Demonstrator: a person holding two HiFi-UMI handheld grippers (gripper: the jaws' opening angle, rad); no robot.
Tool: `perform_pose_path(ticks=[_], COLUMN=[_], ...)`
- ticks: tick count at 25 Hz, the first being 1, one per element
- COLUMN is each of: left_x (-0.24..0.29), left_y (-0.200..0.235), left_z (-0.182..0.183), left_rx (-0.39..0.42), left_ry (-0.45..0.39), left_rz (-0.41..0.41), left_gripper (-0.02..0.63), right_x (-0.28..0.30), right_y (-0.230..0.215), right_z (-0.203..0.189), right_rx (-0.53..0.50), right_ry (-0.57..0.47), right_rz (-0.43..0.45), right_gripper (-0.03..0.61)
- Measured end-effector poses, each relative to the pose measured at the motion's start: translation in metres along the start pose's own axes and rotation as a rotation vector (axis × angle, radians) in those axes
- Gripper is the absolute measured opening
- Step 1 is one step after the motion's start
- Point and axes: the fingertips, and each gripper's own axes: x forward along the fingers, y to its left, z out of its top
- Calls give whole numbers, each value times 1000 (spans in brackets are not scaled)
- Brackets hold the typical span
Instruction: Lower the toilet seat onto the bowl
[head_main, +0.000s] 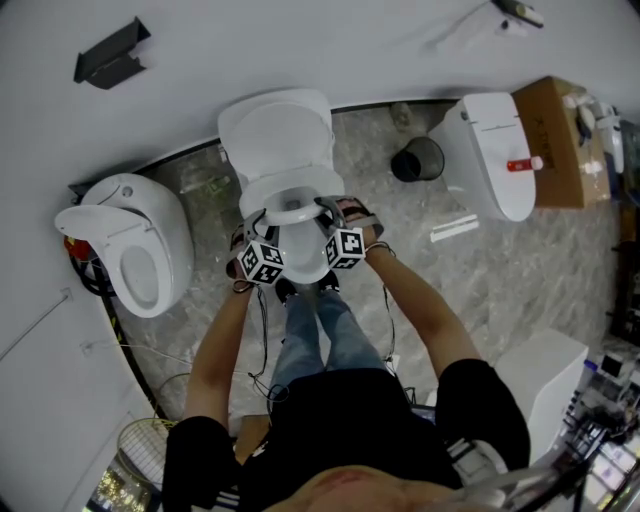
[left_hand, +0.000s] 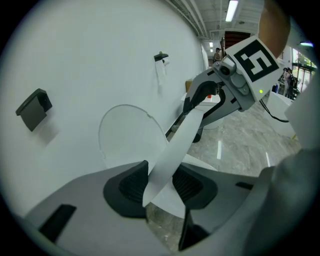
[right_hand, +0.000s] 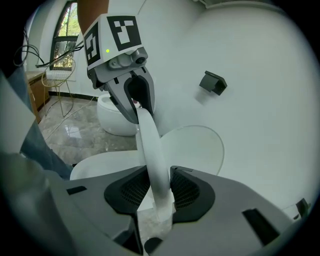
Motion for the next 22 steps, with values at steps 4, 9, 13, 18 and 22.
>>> perform_pose_path(ticks=[4, 9, 13, 18, 22], left_x=[-4, -8, -7, -7, -6], left_y=[-27, -61, -77, -92, -104], left_z=[-19, -43, -56, -69, -78], left_rx=[61, 141, 182, 218, 244], left_ry=[35, 80, 101, 114, 126], left_rz=[-24, -49, -57, -71, -86], left_gripper=[155, 164, 169, 173, 178], right_x=[-6, -11, -11, -11, -10], right_y=[30, 70, 90, 112, 127], right_z=[-7, -18, -25, -32, -37], right_rx=[-24, -87, -112, -133, -144], right_ry=[11, 37, 51, 55, 56], right_rz=[21, 55, 68, 92, 107], right_gripper=[134, 124, 127, 132, 138])
